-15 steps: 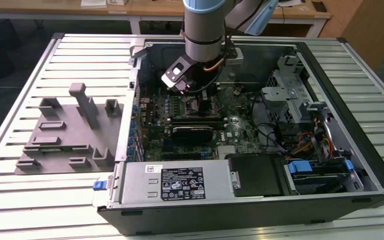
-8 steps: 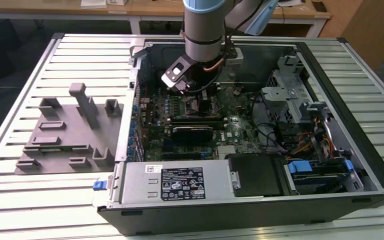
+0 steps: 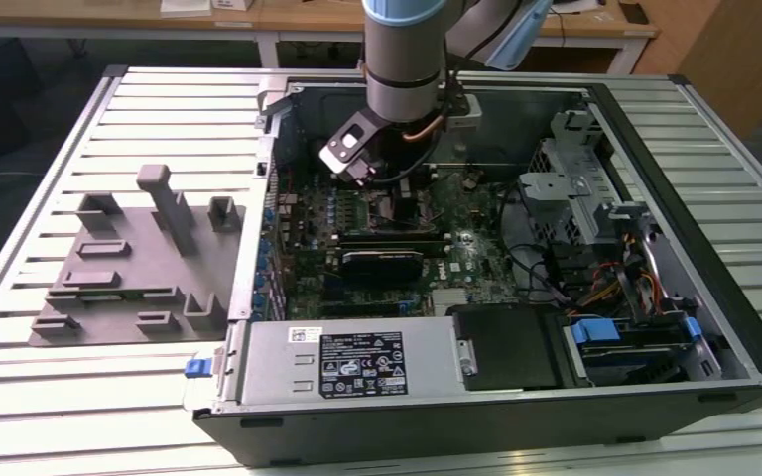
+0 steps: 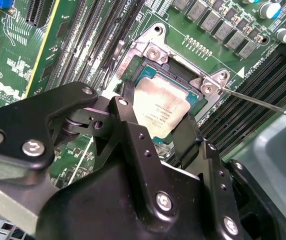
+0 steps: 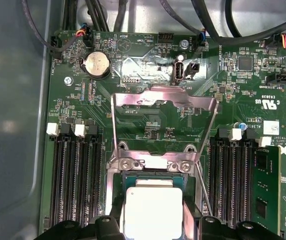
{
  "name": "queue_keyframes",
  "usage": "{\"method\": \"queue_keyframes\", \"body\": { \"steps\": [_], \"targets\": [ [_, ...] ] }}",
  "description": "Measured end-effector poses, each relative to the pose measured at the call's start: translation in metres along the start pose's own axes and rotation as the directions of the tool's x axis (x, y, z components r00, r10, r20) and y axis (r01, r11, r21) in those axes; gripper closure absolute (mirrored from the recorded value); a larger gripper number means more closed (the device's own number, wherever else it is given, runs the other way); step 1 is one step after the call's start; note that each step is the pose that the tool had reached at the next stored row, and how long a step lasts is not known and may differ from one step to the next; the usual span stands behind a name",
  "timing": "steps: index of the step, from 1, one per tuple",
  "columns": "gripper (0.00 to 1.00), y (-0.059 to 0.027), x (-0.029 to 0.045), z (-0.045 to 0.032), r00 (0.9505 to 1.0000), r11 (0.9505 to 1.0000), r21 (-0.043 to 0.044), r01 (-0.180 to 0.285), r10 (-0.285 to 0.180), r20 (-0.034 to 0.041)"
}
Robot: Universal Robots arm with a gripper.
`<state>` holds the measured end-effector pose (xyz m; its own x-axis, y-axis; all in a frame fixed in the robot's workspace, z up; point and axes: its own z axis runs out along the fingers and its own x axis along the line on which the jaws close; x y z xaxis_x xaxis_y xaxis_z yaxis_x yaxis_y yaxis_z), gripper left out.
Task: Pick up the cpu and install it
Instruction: 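Place the cpu into insertion slot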
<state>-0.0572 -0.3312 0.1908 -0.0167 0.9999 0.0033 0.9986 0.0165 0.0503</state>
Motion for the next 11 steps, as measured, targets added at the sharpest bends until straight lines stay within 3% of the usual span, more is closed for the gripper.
{"method": "queue_keyframes", "body": {
  "steps": [11],
  "targets": [
    [0.45,-0.0002,-0.0001,0.0,1.0,1.0,0.0002,0.0,0.0,0.0001]
  ]
}}
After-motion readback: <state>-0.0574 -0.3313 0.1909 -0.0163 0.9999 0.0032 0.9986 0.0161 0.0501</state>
